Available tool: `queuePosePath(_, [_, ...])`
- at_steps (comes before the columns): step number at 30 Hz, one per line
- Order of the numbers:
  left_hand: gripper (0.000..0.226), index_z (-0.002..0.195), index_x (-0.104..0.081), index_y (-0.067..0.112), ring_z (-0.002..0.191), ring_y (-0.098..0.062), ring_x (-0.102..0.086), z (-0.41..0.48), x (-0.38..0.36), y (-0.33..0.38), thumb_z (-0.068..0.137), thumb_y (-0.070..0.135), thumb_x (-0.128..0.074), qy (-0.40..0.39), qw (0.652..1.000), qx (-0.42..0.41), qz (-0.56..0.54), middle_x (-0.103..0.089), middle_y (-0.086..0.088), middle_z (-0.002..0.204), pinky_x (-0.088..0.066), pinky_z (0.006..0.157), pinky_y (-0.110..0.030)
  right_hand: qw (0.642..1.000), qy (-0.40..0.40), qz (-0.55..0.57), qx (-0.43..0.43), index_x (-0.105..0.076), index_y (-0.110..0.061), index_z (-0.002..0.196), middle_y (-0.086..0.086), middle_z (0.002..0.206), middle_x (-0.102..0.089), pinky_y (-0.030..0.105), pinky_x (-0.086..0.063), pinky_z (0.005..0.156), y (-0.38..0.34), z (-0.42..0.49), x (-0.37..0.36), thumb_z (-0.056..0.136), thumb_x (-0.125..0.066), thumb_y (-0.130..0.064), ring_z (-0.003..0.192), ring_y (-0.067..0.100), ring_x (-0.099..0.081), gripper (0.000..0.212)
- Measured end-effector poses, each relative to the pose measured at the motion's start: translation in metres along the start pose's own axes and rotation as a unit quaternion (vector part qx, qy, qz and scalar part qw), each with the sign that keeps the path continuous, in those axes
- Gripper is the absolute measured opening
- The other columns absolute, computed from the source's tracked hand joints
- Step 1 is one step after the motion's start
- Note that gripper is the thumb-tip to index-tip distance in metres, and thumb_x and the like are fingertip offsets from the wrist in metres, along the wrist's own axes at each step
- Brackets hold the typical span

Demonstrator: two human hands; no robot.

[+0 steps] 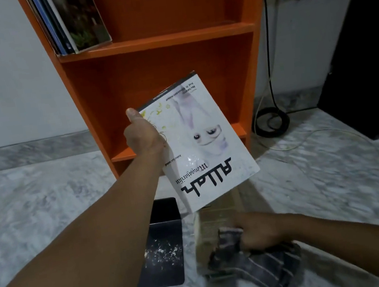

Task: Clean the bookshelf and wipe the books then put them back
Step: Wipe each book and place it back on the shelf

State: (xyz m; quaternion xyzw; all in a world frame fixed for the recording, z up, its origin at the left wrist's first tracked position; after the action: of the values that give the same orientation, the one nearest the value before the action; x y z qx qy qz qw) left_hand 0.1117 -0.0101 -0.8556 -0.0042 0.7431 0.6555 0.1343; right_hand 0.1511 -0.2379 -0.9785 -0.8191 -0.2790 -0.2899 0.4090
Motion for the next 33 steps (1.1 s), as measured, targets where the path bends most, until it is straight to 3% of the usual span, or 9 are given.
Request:
queuePosePath(3, [0.065, 0.098, -0.061, 0.009, 0.091, -0.03, -0.068, 0.013, 0.0, -0.012, 0.09, 0.066, -0.032, 0.009, 0.998, 0.04, -0.039, -0.071, -0.007, 0.099, -0.055, 0.088, -0.047, 0.999, 0.014, 0.02, -0.027, -0.058, -0.01, 0.118, 0.009, 0.108, -0.065, 0.028, -0.053, 0.074, 0.004, 0.024, 0.007, 0.083, -0.066, -0.013, 0.094, 0.024, -0.061, 0.036])
queuePosePath(6, [0.057, 0.084, -0.059, 0.016, 0.083, -0.026, -0.07, 0.02, 0.009, -0.024, 0.091, 0.066, -0.032, 0.032, 0.997, 0.058, -0.047, -0.073, -0.004, 0.09, -0.057, 0.086, -0.045, 0.994, 0.025, -0.081, -0.068, -0.059, -0.013, 0.096, 0.006, 0.097, -0.062, 0.03, -0.052, 0.075, 0.012, 0.04, 0.011, 0.084, -0.071, -0.028, 0.091, 0.022, -0.06, 0.023])
queuePosePath(9, [0.056, 0.096, -0.062, 0.012, 0.085, -0.022, -0.067, 0.022, 0.023, -0.028, 0.099, 0.059, -0.03, 0.075, 0.994, 0.064, -0.036, -0.071, -0.004, 0.098, -0.055, 0.082, -0.035, 0.985, 0.051, 0.164, 0.004, -0.057, -0.027, 0.109, -0.015, 0.109, -0.063, 0.02, -0.048, 0.08, -0.008, 0.03, 0.028, 0.075, -0.081, -0.036, 0.1, 0.004, -0.059, 0.043])
queuePosePath(13, [0.05, 0.087, -0.059, 0.016, 0.089, -0.022, -0.068, 0.02, 0.031, -0.031, 0.099, 0.056, -0.031, 0.096, 0.987, 0.086, -0.099, -0.07, -0.003, 0.101, -0.056, 0.09, -0.039, 0.798, 0.186, 0.57, 0.053, -0.061, -0.025, 0.117, -0.006, 0.109, -0.073, 0.046, -0.052, 0.091, -0.023, 0.023, 0.055, 0.081, -0.074, -0.031, 0.104, 0.018, -0.067, 0.038])
queuePosePath(16, [0.042, 0.113, -0.052, 0.017, 0.098, -0.021, -0.062, 0.005, 0.019, -0.039, 0.101, 0.053, -0.034, 0.053, 0.973, 0.16, -0.159, -0.063, 0.001, 0.11, -0.048, 0.093, -0.033, 0.706, 0.318, 0.632, 0.028, -0.064, -0.017, 0.117, 0.002, 0.107, -0.074, 0.05, -0.056, 0.083, -0.018, 0.017, 0.09, 0.087, -0.069, -0.013, 0.095, 0.025, -0.07, 0.03])
queuePosePath(20, [0.028, 0.11, -0.06, 0.014, 0.089, -0.023, -0.061, -0.006, 0.011, -0.045, 0.099, 0.027, -0.038, -0.048, 0.966, 0.245, -0.065, -0.063, -0.005, 0.102, -0.046, 0.085, -0.028, 0.758, 0.437, 0.475, 0.094, -0.058, -0.02, 0.118, 0.001, 0.107, -0.07, 0.04, -0.059, 0.068, -0.042, -0.023, 0.166, 0.09, -0.067, -0.012, 0.088, 0.021, -0.068, 0.03])
queuePosePath(23, [0.011, 0.102, -0.057, 0.004, 0.071, -0.022, -0.053, 0.003, 0.01, -0.034, 0.091, 0.005, -0.054, -0.138, 0.967, 0.104, 0.188, -0.056, -0.013, 0.094, -0.046, 0.063, -0.031, 0.823, 0.501, 0.228, 0.14, -0.056, -0.019, 0.109, -0.006, 0.098, -0.064, 0.03, -0.056, 0.066, -0.081, -0.065, 0.21, 0.088, -0.069, -0.018, 0.084, 0.009, -0.065, 0.025])
queuePosePath(27, [0.068, 0.129, -0.047, 0.013, 0.099, -0.017, -0.061, -0.012, 0.005, -0.008, 0.071, -0.007, -0.078, -0.333, 0.884, -0.062, 0.322, -0.062, 0.0, 0.115, -0.057, 0.079, -0.031, 0.902, 0.388, -0.063, 0.178, -0.058, -0.02, 0.098, -0.007, 0.094, -0.062, 0.027, -0.053, 0.066, -0.137, -0.092, 0.237, 0.085, -0.072, -0.025, 0.084, 0.009, -0.063, 0.02])
queuePosePath(33, [0.043, 0.121, -0.064, 0.01, 0.109, -0.022, -0.064, -0.043, 0.016, -0.003, 0.08, 0.008, -0.075, -0.436, 0.876, 0.0, 0.209, -0.071, -0.004, 0.114, -0.053, 0.095, -0.042, 0.873, 0.426, -0.145, 0.186, -0.062, -0.032, 0.116, -0.014, 0.112, -0.063, 0.033, -0.05, 0.088, -0.17, -0.084, 0.264, 0.075, -0.071, -0.049, 0.106, 0.011, -0.058, 0.045])
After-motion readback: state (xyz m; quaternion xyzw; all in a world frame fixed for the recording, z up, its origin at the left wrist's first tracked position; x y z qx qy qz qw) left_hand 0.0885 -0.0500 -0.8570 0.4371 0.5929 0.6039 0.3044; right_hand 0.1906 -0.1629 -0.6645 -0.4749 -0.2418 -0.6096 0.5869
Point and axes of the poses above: each hand's wrist, its own z-axis towards the middle knuckle, its own x-axis out of the back of the hand, y = z × x, the point moved 5 cm from there along z, towards the middle knuckle
